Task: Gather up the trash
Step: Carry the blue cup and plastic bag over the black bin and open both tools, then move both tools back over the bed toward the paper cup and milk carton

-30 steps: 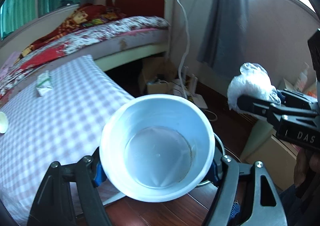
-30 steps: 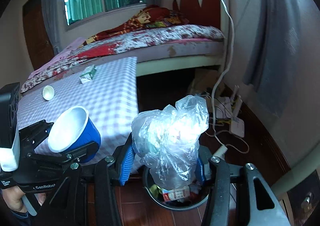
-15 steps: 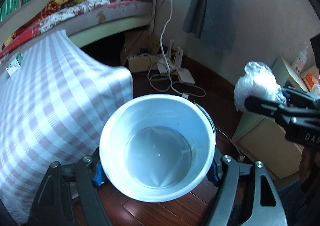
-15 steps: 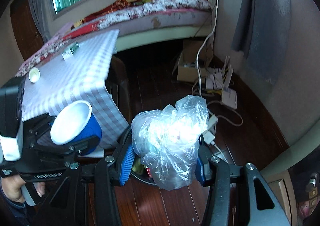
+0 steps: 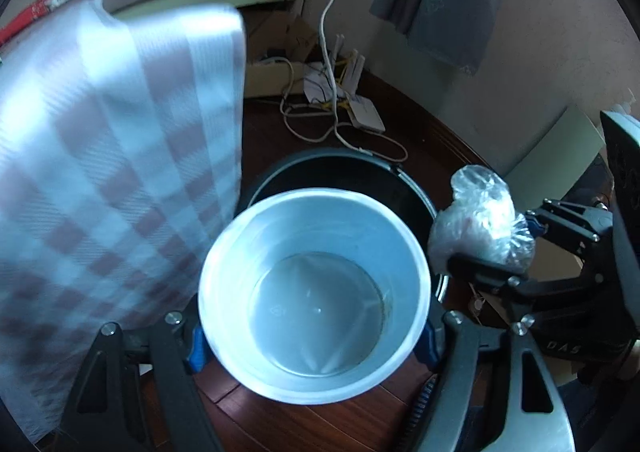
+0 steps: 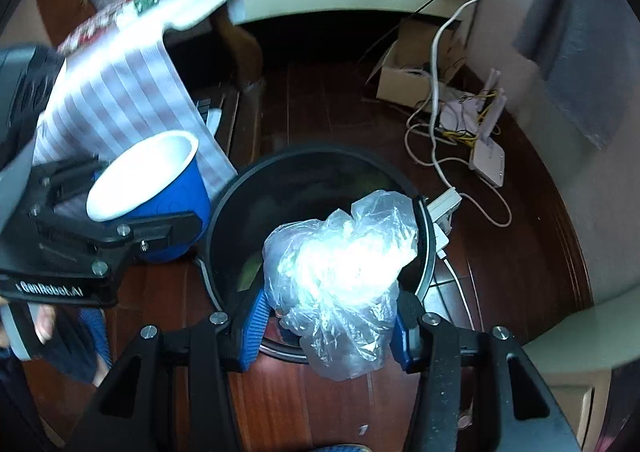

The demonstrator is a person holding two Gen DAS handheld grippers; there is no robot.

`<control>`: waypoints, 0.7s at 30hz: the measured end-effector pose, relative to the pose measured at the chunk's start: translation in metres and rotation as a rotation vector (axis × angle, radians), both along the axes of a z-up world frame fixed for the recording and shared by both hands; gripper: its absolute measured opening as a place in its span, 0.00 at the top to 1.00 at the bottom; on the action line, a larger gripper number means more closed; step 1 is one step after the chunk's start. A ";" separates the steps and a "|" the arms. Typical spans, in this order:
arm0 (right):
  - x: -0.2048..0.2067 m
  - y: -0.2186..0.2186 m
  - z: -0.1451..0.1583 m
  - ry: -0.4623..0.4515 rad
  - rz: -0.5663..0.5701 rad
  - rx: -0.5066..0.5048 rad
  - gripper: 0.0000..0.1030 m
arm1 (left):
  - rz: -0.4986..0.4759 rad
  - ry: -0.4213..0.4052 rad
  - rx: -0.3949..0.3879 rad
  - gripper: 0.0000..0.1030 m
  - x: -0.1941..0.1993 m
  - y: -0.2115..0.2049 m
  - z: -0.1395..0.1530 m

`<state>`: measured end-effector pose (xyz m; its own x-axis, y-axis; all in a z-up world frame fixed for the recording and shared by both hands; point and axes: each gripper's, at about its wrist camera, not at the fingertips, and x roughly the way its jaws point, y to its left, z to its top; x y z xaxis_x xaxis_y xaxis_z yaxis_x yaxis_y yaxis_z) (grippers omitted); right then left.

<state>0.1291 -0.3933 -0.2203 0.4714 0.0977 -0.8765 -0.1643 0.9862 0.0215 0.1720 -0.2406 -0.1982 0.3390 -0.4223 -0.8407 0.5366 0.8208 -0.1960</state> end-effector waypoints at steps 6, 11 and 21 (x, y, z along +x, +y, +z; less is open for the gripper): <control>0.008 0.005 -0.025 0.009 0.031 -0.119 0.20 | -0.001 0.068 -0.024 0.06 0.012 -0.005 -0.030; 0.006 -0.002 -0.033 0.033 -0.011 -0.136 0.16 | 0.050 0.037 0.042 0.04 0.005 0.000 -0.036; -0.003 -0.008 -0.022 0.031 -0.100 -0.108 0.16 | 0.102 -0.033 0.111 0.04 -0.010 0.016 -0.025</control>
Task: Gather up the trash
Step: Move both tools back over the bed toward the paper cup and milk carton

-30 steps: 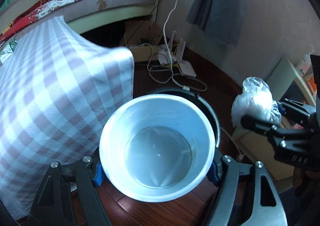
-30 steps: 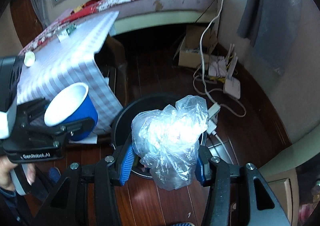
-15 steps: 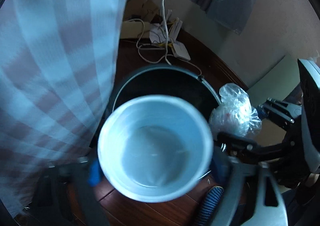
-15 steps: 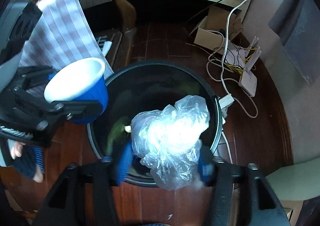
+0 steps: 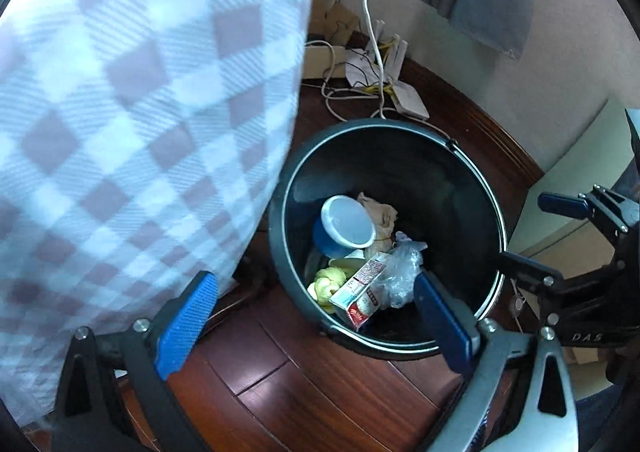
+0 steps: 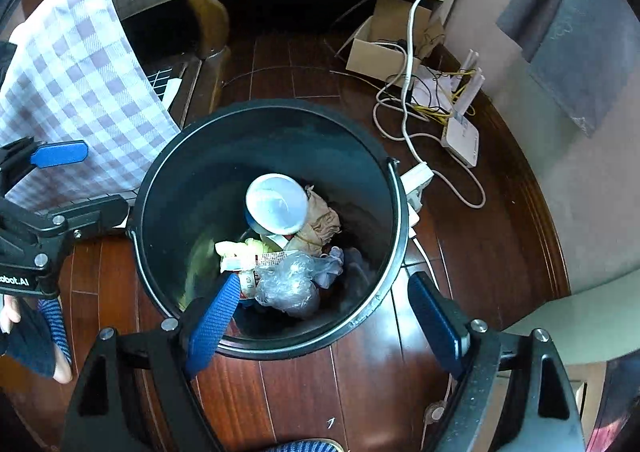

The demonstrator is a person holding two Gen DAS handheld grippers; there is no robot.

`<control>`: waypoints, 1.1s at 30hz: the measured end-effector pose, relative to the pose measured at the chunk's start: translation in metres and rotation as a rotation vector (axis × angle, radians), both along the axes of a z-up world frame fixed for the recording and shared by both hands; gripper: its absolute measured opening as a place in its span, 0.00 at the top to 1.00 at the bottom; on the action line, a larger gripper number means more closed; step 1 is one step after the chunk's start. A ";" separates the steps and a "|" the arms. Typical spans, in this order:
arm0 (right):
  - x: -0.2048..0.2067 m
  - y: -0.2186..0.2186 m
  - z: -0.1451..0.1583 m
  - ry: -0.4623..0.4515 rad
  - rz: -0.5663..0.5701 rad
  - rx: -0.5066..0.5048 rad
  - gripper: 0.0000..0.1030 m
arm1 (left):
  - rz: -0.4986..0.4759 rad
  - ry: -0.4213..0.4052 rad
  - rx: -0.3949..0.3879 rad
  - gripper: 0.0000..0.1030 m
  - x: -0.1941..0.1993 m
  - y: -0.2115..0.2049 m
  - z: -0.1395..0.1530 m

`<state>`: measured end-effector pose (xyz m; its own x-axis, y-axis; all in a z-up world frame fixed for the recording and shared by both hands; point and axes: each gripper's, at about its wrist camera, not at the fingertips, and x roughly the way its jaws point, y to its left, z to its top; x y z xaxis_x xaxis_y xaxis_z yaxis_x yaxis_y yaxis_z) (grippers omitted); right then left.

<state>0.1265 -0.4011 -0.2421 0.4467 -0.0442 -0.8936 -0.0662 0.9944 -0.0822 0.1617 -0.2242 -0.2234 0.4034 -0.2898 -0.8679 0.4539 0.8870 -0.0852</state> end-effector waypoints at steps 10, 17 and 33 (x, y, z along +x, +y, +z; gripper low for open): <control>-0.009 0.023 0.029 -0.052 0.000 0.025 0.06 | 0.025 -0.040 0.008 0.04 -0.011 0.021 0.018; -0.013 0.043 0.050 -0.079 -0.012 0.036 0.01 | 0.051 -0.069 0.008 0.04 -0.021 0.043 0.037; -0.028 0.084 0.103 -0.180 -0.006 0.092 0.01 | 0.138 -0.185 -0.036 0.03 -0.040 0.103 0.100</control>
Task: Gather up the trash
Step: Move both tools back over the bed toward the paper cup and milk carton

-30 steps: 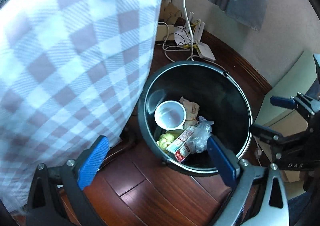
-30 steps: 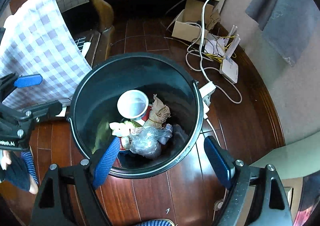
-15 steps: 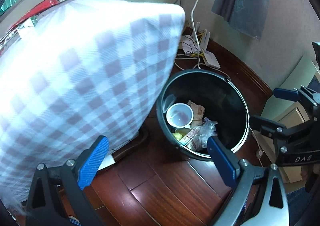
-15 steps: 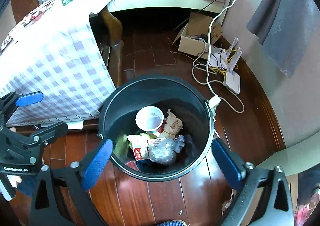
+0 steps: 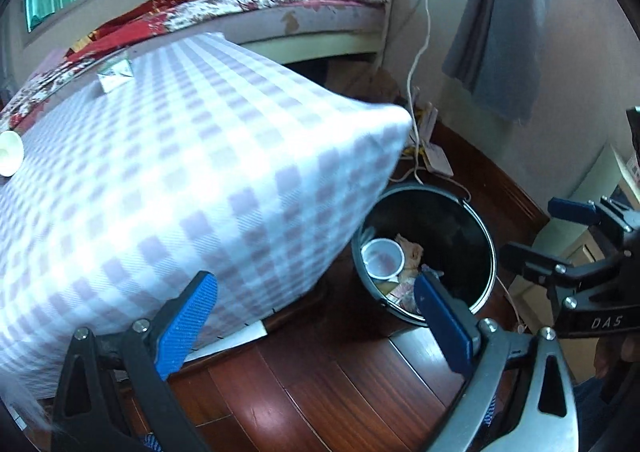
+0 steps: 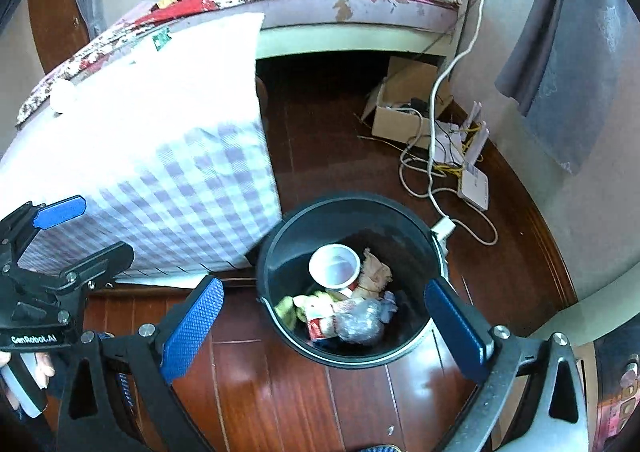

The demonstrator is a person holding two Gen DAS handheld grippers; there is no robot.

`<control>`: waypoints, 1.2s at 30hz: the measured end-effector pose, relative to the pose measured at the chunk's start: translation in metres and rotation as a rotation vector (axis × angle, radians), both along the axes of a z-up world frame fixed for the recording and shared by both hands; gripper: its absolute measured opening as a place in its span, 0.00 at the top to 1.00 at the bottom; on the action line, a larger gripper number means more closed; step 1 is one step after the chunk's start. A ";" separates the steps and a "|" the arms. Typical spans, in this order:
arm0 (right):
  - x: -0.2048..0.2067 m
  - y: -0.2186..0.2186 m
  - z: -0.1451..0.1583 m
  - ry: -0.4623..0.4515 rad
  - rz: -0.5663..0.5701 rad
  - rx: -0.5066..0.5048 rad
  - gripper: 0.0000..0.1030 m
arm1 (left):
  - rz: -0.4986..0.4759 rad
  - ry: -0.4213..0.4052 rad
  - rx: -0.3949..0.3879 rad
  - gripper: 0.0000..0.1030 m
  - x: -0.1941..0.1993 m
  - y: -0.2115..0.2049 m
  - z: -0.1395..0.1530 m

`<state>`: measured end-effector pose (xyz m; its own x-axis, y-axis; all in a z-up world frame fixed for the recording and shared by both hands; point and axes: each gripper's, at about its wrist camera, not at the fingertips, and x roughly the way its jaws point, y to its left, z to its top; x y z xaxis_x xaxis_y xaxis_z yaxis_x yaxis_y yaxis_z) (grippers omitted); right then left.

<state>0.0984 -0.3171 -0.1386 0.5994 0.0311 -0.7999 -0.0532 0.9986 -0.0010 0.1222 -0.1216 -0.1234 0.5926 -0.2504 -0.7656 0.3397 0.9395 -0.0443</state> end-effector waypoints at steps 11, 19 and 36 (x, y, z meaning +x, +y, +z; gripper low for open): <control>0.007 0.043 0.030 -0.093 0.067 0.039 0.01 | 0.088 -0.073 -0.021 0.02 0.003 0.041 0.026; 0.029 0.076 0.050 -0.158 0.100 0.072 0.01 | 0.190 -0.117 -0.031 0.02 0.016 0.085 0.044; 0.108 0.179 0.069 -0.172 0.285 0.070 0.01 | 0.438 -0.149 -0.010 0.01 0.064 0.207 0.053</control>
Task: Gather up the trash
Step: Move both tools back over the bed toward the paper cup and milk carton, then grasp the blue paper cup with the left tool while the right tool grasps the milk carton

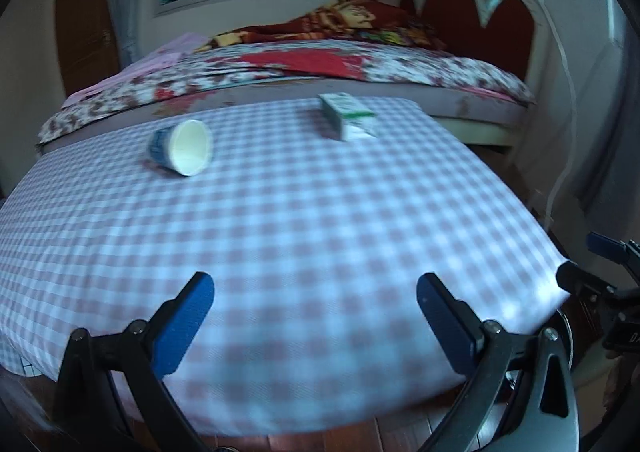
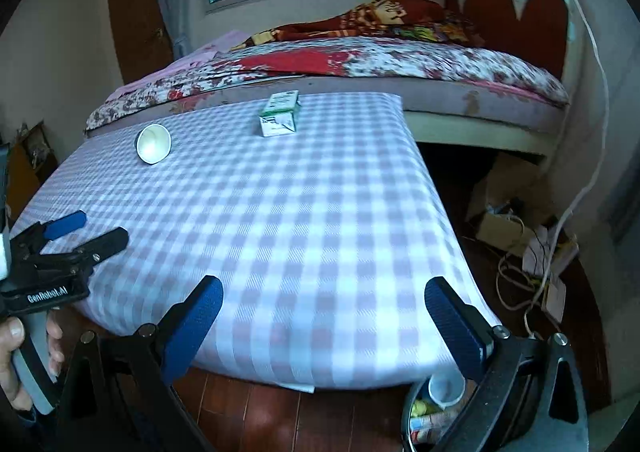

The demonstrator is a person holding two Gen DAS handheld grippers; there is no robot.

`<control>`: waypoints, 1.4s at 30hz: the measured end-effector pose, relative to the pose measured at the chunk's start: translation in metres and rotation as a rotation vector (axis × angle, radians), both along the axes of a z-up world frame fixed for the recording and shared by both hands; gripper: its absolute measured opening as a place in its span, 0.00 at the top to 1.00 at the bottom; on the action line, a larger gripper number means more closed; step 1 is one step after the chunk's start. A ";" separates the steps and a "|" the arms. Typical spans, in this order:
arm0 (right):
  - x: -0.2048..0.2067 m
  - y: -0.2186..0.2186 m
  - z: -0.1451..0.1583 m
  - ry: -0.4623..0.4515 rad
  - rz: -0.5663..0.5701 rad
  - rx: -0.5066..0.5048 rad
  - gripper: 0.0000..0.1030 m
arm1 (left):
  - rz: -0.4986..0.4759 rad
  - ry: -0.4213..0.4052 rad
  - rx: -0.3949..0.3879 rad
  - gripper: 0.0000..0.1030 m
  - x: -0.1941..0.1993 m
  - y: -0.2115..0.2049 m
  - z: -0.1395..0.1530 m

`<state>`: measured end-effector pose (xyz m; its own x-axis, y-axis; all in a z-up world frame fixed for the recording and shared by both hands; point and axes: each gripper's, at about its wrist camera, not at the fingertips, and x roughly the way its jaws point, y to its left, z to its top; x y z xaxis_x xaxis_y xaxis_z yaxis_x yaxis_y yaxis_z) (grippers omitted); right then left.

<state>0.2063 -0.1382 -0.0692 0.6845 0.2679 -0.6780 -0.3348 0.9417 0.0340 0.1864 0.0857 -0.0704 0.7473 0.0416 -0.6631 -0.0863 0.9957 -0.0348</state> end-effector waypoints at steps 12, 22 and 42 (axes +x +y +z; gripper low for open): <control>0.109 0.069 -0.002 0.037 0.057 0.008 0.01 | 0.134 0.004 0.049 0.01 0.075 0.077 -0.004; 0.212 0.128 -0.016 0.057 0.027 -0.043 0.01 | 0.235 0.063 0.045 0.02 0.143 0.142 -0.023; 0.252 0.141 -0.027 0.114 0.046 -0.048 0.45 | 0.225 0.103 -0.038 0.95 0.162 0.171 -0.033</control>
<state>0.4588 0.0031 -0.0966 0.5900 0.2620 -0.7637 -0.3739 0.9270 0.0292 0.3481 0.2568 -0.1032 0.6502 0.1724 -0.7399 -0.3104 0.9492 -0.0516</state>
